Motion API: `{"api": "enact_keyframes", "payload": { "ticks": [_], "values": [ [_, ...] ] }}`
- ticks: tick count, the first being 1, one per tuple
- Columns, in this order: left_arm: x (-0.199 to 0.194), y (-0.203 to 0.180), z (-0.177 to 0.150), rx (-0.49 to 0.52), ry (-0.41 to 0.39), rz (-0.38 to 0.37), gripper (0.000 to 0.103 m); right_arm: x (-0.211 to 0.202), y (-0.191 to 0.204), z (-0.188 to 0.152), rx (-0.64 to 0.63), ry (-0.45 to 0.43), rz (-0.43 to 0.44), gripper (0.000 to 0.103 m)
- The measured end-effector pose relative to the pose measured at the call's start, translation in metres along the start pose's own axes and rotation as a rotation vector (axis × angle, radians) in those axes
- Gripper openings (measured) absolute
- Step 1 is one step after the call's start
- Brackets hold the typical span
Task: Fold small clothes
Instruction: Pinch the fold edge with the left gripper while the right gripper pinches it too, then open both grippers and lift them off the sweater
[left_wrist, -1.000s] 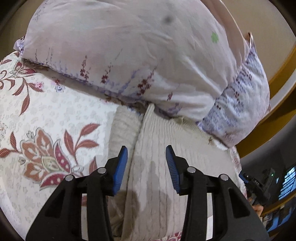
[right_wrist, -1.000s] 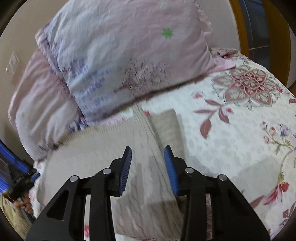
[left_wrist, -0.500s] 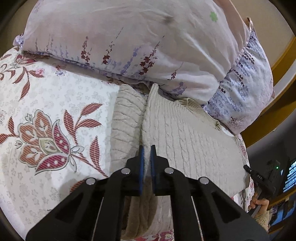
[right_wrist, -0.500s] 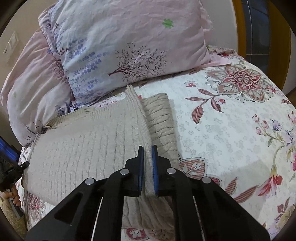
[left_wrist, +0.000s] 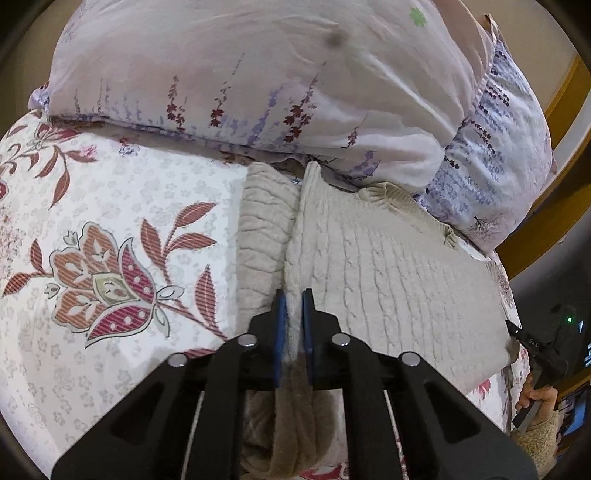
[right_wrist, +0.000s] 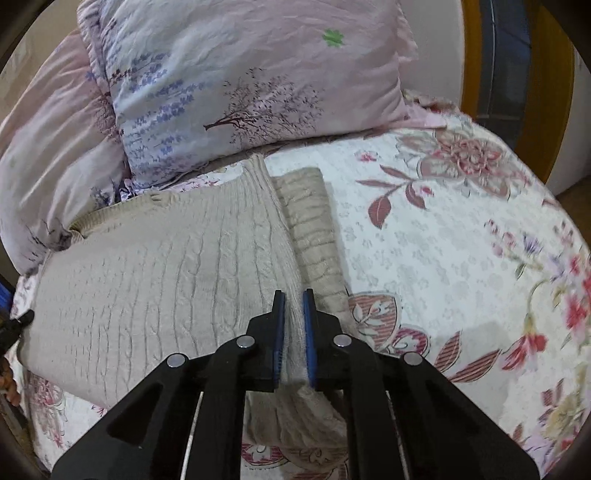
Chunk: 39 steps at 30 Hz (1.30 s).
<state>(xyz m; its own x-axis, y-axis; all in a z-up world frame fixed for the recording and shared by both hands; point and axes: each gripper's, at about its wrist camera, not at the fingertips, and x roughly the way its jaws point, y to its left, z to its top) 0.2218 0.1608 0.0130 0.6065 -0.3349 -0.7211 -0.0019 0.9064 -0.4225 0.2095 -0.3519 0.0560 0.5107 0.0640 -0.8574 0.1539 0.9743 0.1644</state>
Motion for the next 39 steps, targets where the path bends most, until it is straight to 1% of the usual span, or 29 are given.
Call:
{"api": "enact_keyframes", "payload": {
  "ticks": [2,3,4,6,8,10,12,13,15,16,17,18,20,21,23,25,27,28,29,30,33,37,39],
  "values": [
    [-0.007,-0.003,0.002,0.005,-0.018,0.005,0.022,-0.008,0.004,0.004,-0.011,-0.027,-0.005,0.023],
    [-0.010,-0.004,0.002,0.007,-0.030,0.011,0.027,-0.013,0.007,0.006,-0.019,-0.050,0.001,0.029],
    [-0.017,-0.008,0.002,0.014,-0.060,0.019,0.032,-0.019,0.012,0.007,-0.035,-0.080,0.015,0.033],
    [-0.024,-0.015,0.003,0.033,-0.093,0.025,0.035,-0.022,0.023,0.009,-0.073,-0.094,0.039,0.034],
    [-0.027,-0.028,0.003,0.063,-0.114,0.007,0.042,-0.018,0.036,0.010,-0.113,-0.083,0.059,0.034],
    [-0.024,-0.039,0.001,0.090,-0.104,-0.021,0.045,-0.009,0.051,0.010,-0.150,-0.061,0.073,0.034],
    [-0.016,-0.050,-0.002,0.121,-0.080,-0.031,0.047,-0.002,0.061,0.009,-0.173,-0.047,0.078,0.034],
    [-0.010,-0.053,-0.004,0.133,-0.064,-0.028,0.048,0.000,0.065,0.007,-0.181,-0.043,0.073,0.034],
    [0.005,-0.054,-0.007,0.139,-0.017,-0.008,0.049,0.016,0.072,0.002,-0.220,0.012,0.015,0.035],
    [0.011,-0.053,-0.009,0.136,0.003,0.003,0.049,0.023,0.072,-0.002,-0.232,0.009,0.004,0.037],
    [0.015,-0.051,-0.011,0.139,0.012,0.008,0.049,0.023,0.071,-0.002,-0.234,-0.003,0.001,0.039],
    [0.015,-0.052,-0.013,0.153,-0.006,0.010,0.049,0.024,0.070,-0.002,-0.233,0.000,0.002,0.039],
    [0.014,-0.056,-0.013,0.179,-0.003,0.017,0.052,0.024,0.068,0.001,-0.210,0.025,0.012,0.039],
    [0.012,-0.055,-0.013,0.170,-0.004,0.008,0.054,0.023,0.067,0.003,-0.200,0.032,0.015,0.039],
    [0.004,-0.047,-0.008,0.103,-0.013,-0.043,0.059,0.019,0.068,0.005,-0.182,0.029,0.017,0.040],
    [-0.006,-0.035,-0.002,0.045,-0.040,-0.059,0.064,0.013,0.073,0.007,-0.174,0.008,0.052,0.046],
    [-0.015,-0.022,0.003,-0.009,-0.064,-0.074,0.065,0.007,0.083,0.008,-0.179,-0.010,0.085,0.050],
    [-0.018,-0.014,0.006,-0.040,-0.068,-0.073,0.067,0.005,0.091,0.008,-0.192,-0.017,0.101,0.052],
    [-0.020,-0.003,0.010,-0.085,-0.068,-0.064,0.068,0.004,0.100,0.008,-0.209,-0.019,0.115,0.053],
    [-0.021,0.001,0.011,-0.106,-0.067,-0.066,0.068,0.003,0.107,0.007,-0.225,-0.019,0.124,0.054],
    [-0.020,0.021,0.017,-0.202,-0.054,-0.096,0.068,0.009,0.135,0.004,-0.271,-0.008,0.154,0.054],
    [-0.012,0.032,0.018,-0.270,-0.032,-0.116,0.069,0.018,0.170,0.000,-0.323,0.000,0.187,0.054],
    [-0.008,0.036,0.017,-0.297,-0.018,-0.131,0.069,0.021,0.186,-0.002,-0.350,-0.001,0.188,0.054]
  ]
}}
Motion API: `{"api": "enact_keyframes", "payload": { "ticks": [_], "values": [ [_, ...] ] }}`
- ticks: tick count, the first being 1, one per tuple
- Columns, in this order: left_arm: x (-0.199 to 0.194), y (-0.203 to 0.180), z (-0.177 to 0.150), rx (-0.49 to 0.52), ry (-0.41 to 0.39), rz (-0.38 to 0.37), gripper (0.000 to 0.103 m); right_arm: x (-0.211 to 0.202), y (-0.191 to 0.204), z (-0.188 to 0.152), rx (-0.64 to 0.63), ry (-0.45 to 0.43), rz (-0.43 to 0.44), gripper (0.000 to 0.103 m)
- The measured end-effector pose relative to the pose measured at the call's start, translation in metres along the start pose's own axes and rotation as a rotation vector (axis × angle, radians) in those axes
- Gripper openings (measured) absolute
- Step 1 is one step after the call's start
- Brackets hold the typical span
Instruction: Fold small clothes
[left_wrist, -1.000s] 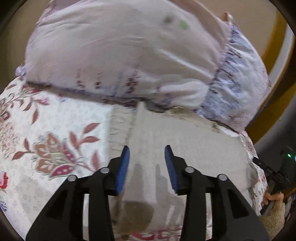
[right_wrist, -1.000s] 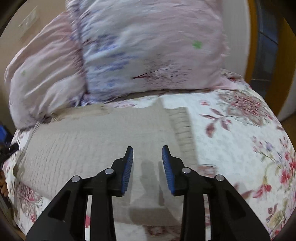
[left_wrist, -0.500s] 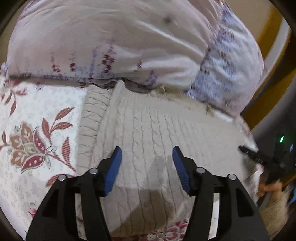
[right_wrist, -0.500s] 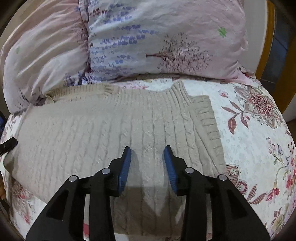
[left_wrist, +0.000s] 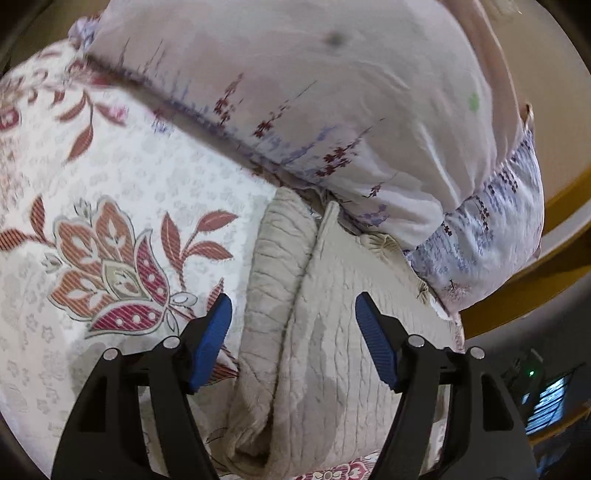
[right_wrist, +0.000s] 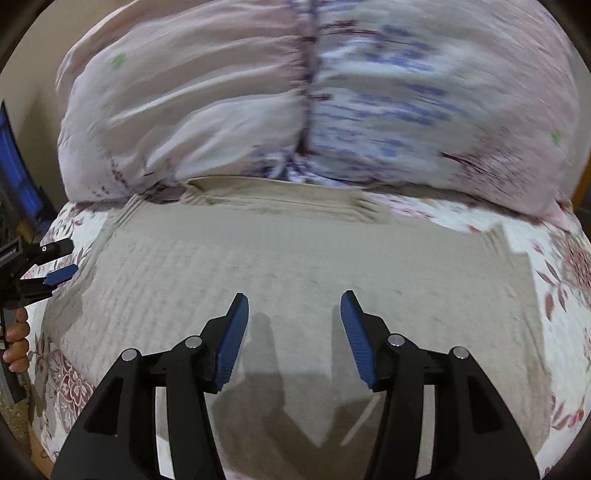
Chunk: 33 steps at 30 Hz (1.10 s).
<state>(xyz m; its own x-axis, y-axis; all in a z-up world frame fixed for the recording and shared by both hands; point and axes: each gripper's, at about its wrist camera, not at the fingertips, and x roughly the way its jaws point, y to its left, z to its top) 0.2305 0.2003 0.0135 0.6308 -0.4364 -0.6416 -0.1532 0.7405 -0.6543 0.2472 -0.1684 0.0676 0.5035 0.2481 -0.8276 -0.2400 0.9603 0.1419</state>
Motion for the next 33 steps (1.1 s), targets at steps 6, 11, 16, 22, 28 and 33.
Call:
{"api": "enact_keyframes", "payload": {
  "ticks": [6,11,16,22,28,33],
  "values": [
    [0.007,0.007,0.001,-0.060,0.008,-0.044,0.071,0.026,0.030,-0.007,-0.097,0.032,-0.072,0.064],
    [0.010,0.006,0.002,-0.073,0.014,-0.065,0.071,0.025,0.030,-0.009,-0.096,0.020,-0.073,0.064],
    [0.017,-0.003,-0.001,-0.057,0.028,-0.063,0.071,0.025,0.030,-0.008,-0.100,0.013,-0.070,0.064],
    [0.019,-0.006,-0.002,-0.061,0.033,-0.069,0.071,0.024,0.030,-0.010,-0.093,0.010,-0.061,0.065],
    [0.023,-0.003,-0.005,-0.084,0.070,-0.069,0.053,0.025,0.030,-0.010,-0.095,0.004,-0.060,0.065],
    [0.027,-0.006,-0.010,-0.080,0.098,-0.047,0.025,0.025,0.031,-0.010,-0.095,0.003,-0.061,0.065]
  ]
}}
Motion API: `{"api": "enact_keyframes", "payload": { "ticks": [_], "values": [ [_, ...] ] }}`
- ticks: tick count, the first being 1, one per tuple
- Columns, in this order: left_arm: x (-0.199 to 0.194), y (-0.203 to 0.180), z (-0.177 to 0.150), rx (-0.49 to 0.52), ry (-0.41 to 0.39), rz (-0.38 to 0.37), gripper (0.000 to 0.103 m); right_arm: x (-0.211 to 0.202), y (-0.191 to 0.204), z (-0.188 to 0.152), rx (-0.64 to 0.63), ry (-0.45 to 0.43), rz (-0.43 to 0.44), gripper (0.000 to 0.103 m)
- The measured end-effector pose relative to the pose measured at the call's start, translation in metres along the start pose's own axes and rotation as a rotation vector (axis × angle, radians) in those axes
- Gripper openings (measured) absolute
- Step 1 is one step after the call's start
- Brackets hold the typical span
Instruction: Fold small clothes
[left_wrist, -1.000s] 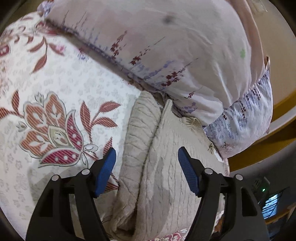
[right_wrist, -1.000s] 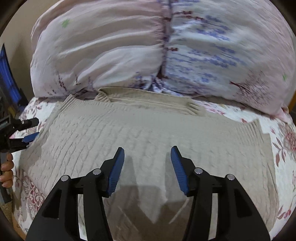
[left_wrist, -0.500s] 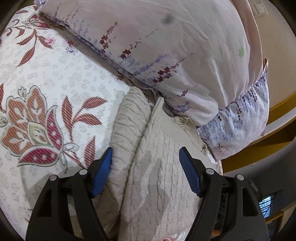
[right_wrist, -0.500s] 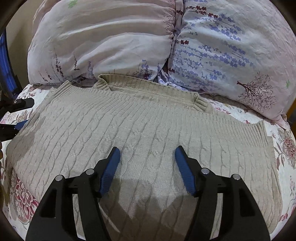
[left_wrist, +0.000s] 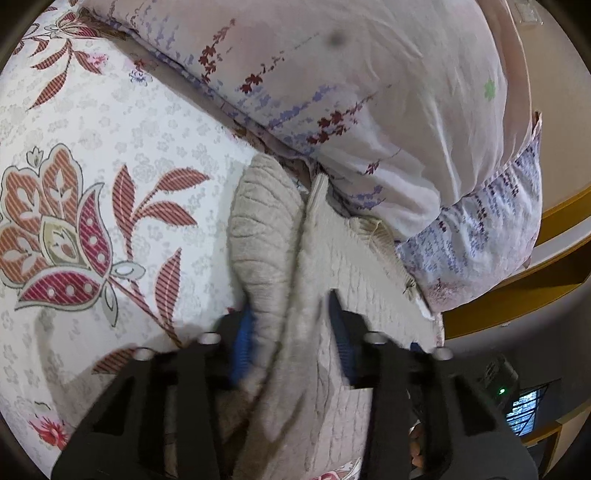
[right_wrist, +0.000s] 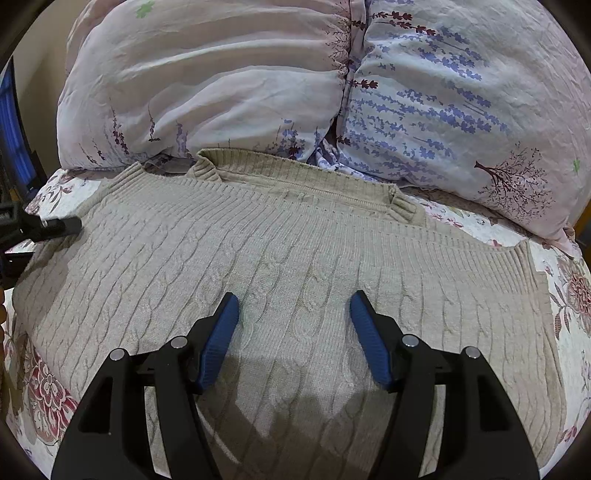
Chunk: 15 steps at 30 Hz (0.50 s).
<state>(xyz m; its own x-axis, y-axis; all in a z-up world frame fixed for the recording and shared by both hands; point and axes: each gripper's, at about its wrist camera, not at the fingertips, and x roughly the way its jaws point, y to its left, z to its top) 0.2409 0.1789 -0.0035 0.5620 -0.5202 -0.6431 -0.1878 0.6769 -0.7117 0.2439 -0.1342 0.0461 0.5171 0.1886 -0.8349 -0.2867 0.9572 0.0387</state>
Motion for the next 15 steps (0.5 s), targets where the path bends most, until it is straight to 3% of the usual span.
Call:
{"api": "enact_keyframes", "payload": {
  "ticks": [3,12,15],
  "values": [
    [-0.002,-0.005,-0.001,0.001,0.000,-0.025,0.020,0.000,0.001,0.000,0.003,0.000,-0.003,0.065],
    [-0.026,-0.058,0.006,0.064,-0.061,-0.217,0.016,0.001,0.003,0.001,-0.006,-0.007,-0.003,0.065],
    [-0.026,-0.081,0.003,0.087,-0.075,-0.265,0.015,-0.005,-0.006,0.005,0.009,0.013,0.044,0.065]
  ]
}}
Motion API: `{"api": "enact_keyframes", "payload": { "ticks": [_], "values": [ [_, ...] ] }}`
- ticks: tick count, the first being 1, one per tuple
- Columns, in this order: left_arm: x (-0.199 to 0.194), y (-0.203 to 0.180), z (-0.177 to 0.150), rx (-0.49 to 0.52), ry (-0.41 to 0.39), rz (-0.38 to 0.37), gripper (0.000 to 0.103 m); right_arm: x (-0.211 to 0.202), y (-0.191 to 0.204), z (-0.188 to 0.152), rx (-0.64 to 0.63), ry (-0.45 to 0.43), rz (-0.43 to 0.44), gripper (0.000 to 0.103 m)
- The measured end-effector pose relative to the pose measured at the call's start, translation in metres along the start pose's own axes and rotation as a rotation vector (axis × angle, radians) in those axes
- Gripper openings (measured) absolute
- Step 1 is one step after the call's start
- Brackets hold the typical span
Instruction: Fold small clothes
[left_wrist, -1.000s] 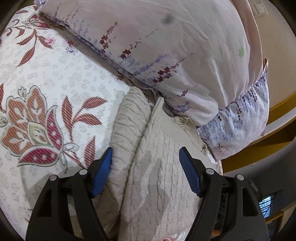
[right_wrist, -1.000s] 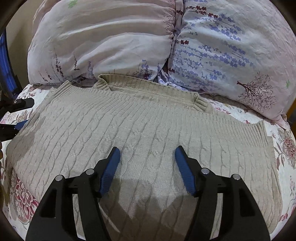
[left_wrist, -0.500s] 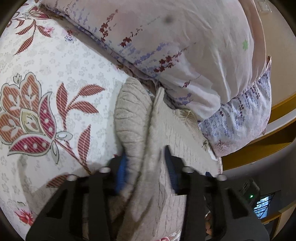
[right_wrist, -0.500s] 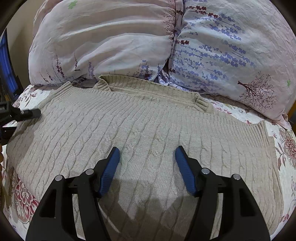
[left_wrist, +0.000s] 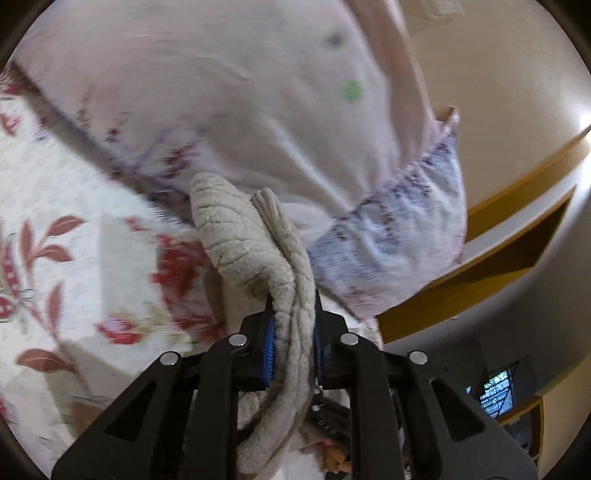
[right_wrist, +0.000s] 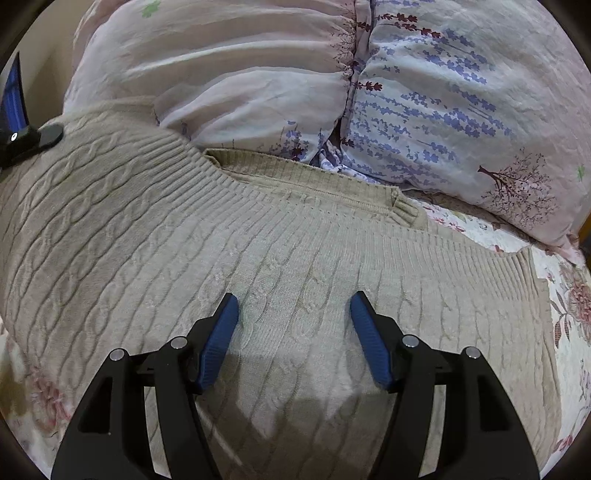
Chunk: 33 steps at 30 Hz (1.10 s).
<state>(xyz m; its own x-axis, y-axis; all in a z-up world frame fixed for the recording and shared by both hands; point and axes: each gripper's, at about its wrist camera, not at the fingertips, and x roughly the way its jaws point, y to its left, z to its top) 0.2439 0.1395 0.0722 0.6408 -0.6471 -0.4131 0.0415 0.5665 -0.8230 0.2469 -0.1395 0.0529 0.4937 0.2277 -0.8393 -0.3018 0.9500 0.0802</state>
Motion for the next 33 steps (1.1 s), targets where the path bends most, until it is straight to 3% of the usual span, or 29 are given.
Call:
{"api": "enact_keyframes", "payload": {
  "ticks": [4,11,16,19,22,24,25,27,28,30,33],
  "values": [
    [0.016,-0.031,-0.005,0.025,0.016,-0.071,0.015,-0.033,-0.047,-0.007,0.178,-0.050,0.087,0.066],
    [0.077,-0.088,-0.032,0.079,0.106,-0.182,0.015,-0.078,-0.141,-0.039,0.415,-0.103,0.092,0.073],
    [0.143,-0.118,-0.068,0.109,0.214,-0.198,0.014,-0.092,-0.193,-0.065,0.567,-0.120,0.069,0.074],
    [0.183,-0.126,-0.094,0.126,0.278,-0.176,0.014,-0.096,-0.209,-0.075,0.617,-0.131,0.062,0.074],
    [0.219,-0.128,-0.118,0.145,0.371,-0.105,0.016,-0.097,-0.222,-0.079,0.653,-0.134,0.069,0.074],
    [0.224,-0.127,-0.124,0.131,0.413,-0.135,0.018,-0.102,-0.223,-0.080,0.665,-0.142,0.089,0.074],
    [0.218,-0.130,-0.123,0.142,0.412,-0.173,0.020,-0.105,-0.223,-0.081,0.666,-0.146,0.098,0.074],
    [0.202,-0.134,-0.116,0.175,0.403,-0.203,0.042,-0.106,-0.226,-0.076,0.672,-0.152,0.144,0.074],
    [0.186,-0.135,-0.109,0.198,0.377,-0.202,0.060,-0.105,-0.227,-0.074,0.682,-0.151,0.191,0.074],
    [0.161,-0.133,-0.096,0.225,0.313,-0.180,0.067,-0.102,-0.227,-0.070,0.696,-0.137,0.281,0.073],
    [0.127,-0.116,-0.074,0.268,0.209,-0.038,0.073,-0.087,-0.222,-0.063,0.705,-0.071,0.366,0.073]
  ]
}}
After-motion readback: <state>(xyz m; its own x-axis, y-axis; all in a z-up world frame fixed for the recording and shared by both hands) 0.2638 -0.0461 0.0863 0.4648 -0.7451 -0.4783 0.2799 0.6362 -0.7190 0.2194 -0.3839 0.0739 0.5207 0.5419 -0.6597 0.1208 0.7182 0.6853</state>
